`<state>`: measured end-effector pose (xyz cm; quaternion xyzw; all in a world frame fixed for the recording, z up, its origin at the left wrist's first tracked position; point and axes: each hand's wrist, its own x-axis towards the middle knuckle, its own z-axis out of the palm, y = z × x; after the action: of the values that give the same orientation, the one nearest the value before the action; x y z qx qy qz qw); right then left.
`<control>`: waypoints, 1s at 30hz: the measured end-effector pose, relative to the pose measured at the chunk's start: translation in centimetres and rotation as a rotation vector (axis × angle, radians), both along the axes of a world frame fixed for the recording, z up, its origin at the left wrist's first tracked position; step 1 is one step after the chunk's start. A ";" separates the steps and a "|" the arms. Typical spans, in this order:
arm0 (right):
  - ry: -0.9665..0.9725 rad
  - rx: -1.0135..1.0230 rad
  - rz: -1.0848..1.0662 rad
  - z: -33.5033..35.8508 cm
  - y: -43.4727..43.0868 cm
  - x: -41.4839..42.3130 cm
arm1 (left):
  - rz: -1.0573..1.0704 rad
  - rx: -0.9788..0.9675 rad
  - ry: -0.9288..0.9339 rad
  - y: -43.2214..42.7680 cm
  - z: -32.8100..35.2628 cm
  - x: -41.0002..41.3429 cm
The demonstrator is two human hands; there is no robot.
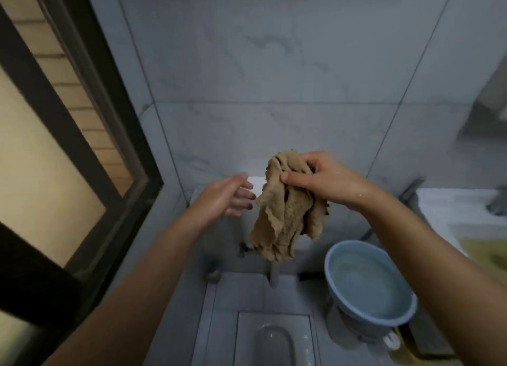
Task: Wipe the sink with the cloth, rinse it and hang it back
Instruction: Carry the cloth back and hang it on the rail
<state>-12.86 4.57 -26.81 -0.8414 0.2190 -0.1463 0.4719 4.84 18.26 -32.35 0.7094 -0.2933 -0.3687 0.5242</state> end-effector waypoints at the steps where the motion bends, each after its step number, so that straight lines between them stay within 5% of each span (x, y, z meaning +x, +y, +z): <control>1: -0.036 -0.009 0.006 2.6 -0.2 0.4 | -0.049 -0.077 0.016 -0.7 2.9 -0.1; 5: -0.154 -0.108 0.054 12.3 -0.9 0.8 | -0.259 -0.316 -0.025 -2.6 13.6 -0.5; 11: -0.166 -0.271 0.052 22.9 -3.3 -0.7 | -0.019 -0.491 -0.349 -3.0 25.0 0.1; 24: 0.022 -0.395 0.094 25.8 -8.0 -6.0 | -0.077 -0.295 -0.666 -0.7 32.5 1.0; 30: -0.072 -0.495 0.043 25.2 -9.9 -6.0 | -0.055 -0.238 -0.746 -1.6 33.5 2.5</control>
<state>-18.85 -5.31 -1.57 -0.9300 0.1417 -0.2153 0.2619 7.31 16.66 1.12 0.7210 -0.5234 -0.0628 0.4498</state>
